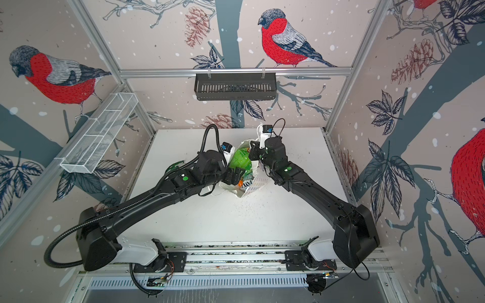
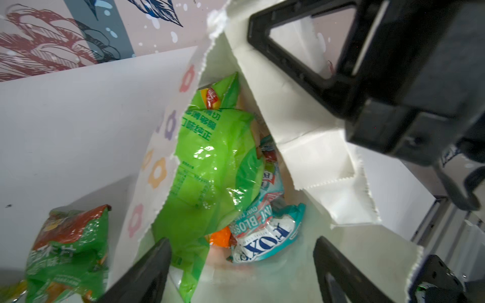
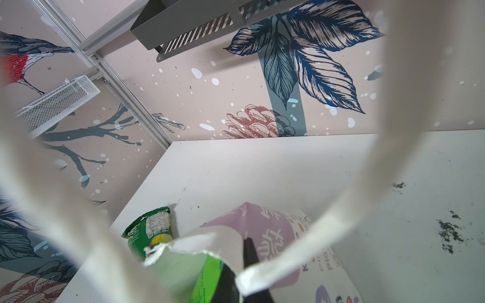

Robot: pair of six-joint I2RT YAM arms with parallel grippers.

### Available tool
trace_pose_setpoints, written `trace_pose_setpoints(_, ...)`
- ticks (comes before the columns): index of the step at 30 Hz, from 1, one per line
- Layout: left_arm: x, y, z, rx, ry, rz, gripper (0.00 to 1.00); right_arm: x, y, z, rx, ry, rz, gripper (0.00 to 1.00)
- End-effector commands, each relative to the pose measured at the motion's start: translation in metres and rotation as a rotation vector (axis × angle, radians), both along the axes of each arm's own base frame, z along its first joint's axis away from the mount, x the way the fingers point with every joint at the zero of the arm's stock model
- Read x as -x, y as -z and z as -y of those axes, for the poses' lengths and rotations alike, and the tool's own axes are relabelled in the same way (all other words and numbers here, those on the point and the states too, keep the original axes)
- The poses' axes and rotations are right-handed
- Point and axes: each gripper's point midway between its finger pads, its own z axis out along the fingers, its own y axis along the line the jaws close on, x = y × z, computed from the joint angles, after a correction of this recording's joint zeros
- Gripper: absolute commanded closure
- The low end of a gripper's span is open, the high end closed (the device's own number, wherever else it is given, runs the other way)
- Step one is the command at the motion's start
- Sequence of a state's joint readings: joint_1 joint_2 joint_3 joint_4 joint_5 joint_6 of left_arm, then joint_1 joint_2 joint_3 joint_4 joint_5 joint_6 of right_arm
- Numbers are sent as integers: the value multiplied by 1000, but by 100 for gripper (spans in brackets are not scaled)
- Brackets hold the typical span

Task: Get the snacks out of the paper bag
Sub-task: 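Lower the left gripper into the bag and grasp the bright green packet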

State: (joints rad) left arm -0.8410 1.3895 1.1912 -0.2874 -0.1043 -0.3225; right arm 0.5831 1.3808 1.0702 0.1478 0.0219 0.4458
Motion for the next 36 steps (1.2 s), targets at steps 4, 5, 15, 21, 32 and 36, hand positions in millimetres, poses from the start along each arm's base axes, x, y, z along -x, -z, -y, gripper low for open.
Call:
trace_pose_setpoints(4,-17,14,-16,-50,-98,-3,14,0,-24,-4,-62,-12,80,100)
trace_pose_setpoints(5,-19,18,-16,-58,-99,-6,14,0,-24,-4,-62,-12,80,100)
trace_pose_setpoints(15,-30,41,-9,-109,-98,-16,15,1,-22,-3,-62,-15,79,100)
trace_pose_setpoints(21,-44,50,-13,-154,-170,-9,25,2,-20,-4,-62,-21,75,100)
trace_pose_setpoints(32,-56,74,-8,-197,-198,-48,42,-3,-11,-3,-52,-18,61,100)
trace_pose_setpoints(36,-59,78,-4,-195,-201,-55,45,-5,-7,-1,-55,-15,53,100)
